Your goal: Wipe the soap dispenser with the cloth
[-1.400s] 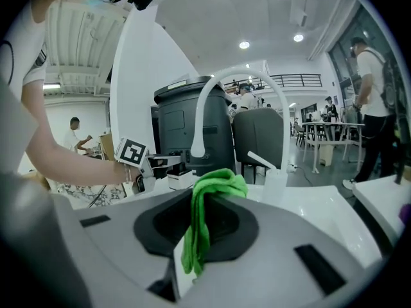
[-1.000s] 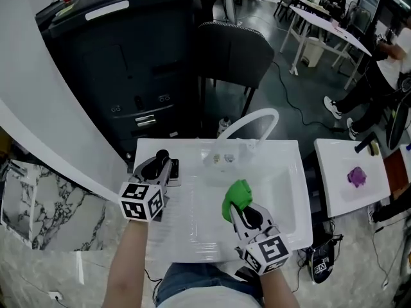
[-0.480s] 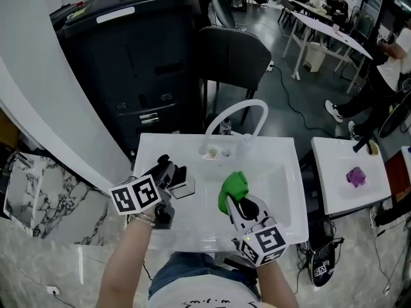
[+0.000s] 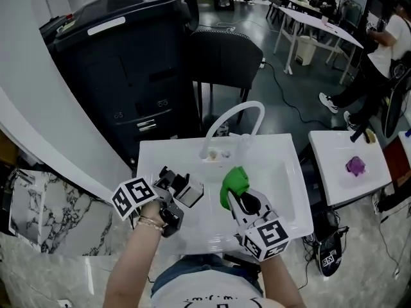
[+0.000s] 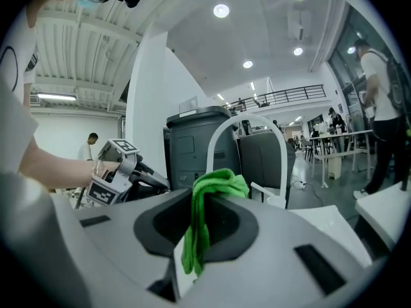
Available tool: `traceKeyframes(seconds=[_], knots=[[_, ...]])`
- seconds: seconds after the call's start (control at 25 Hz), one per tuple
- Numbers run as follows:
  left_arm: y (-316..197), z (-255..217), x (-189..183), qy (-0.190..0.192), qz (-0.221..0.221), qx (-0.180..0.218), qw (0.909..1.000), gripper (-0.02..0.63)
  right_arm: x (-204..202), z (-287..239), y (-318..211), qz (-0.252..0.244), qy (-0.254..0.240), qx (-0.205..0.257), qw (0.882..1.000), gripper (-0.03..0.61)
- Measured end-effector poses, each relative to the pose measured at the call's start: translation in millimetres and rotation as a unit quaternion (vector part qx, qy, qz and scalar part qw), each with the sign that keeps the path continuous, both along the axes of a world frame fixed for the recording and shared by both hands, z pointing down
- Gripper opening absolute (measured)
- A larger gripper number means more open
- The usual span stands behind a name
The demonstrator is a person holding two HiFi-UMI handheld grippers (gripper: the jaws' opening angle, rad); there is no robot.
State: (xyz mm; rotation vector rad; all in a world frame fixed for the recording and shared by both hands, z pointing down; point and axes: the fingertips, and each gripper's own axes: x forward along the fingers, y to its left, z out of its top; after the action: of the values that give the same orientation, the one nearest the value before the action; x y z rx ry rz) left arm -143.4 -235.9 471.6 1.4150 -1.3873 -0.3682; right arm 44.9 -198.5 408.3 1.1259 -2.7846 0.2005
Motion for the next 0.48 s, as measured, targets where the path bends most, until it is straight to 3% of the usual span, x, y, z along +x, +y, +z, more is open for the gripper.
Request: traceKeyframes(seconds=[0.48], knots=[[-4.4, -14.7, 7.3, -0.057, 0.012, 0.021, 0.9981, 0.092, -75.8, -9.6, 24.2, -0.108, 0.02, 0.0, 0.994, 0.048]])
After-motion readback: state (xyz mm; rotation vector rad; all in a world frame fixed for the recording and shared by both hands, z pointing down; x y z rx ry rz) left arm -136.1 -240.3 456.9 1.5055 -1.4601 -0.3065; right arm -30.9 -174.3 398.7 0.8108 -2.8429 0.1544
